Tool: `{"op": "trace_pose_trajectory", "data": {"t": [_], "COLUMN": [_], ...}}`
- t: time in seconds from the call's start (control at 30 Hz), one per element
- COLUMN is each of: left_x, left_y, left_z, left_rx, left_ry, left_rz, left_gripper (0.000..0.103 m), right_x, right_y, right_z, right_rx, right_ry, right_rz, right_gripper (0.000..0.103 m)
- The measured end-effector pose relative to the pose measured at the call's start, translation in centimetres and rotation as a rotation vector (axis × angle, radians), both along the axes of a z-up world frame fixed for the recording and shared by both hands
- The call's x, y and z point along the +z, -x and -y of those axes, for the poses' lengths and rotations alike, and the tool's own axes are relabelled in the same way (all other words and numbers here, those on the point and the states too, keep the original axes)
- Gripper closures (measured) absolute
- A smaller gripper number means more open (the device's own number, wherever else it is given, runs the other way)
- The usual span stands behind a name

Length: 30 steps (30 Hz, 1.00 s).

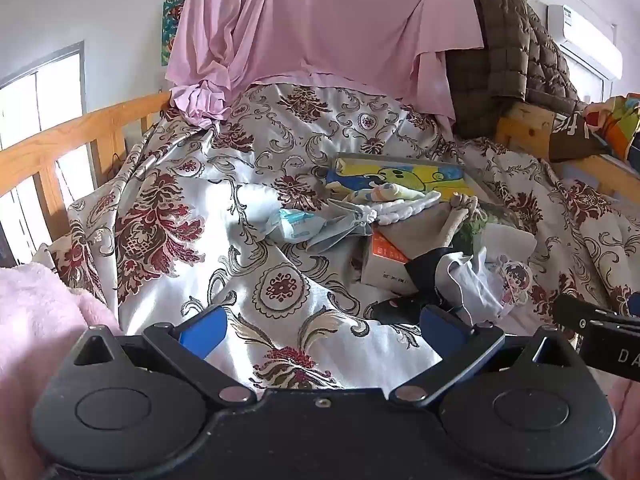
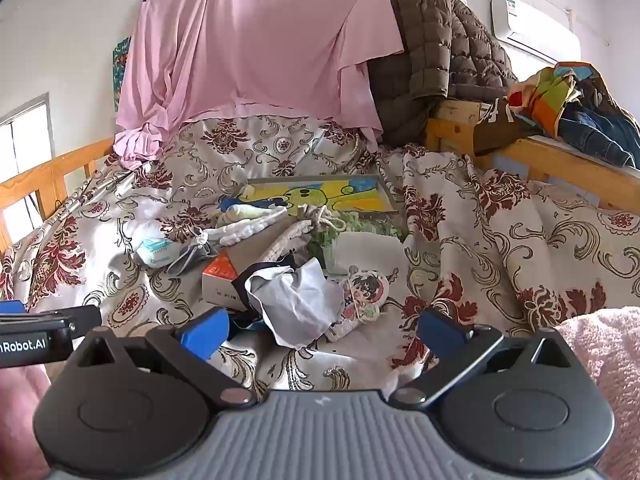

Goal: Organize soft objects

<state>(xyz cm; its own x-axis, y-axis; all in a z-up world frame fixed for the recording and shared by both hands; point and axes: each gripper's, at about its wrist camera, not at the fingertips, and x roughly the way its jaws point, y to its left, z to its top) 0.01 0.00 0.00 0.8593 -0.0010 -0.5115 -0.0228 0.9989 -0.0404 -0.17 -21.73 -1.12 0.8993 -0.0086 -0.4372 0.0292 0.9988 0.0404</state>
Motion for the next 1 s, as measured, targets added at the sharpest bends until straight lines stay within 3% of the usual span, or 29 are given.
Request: {"op": "trace_pose_trajectory", "data": {"t": [1.0], "left_x": [0.0], "left_y": [0.03], "left_z": [-0.01], "left_rx": [0.0], "left_ry": [0.0], "left_rz": [0.005], "left_gripper": [0.001], "right_x": [-0.06], "right_y": [0.06], "right_z": [0.02], "right_rx": [0.0], "right_ry": [-0.003], "right_rz": [-0.002], "right_gripper": [0.0]}}
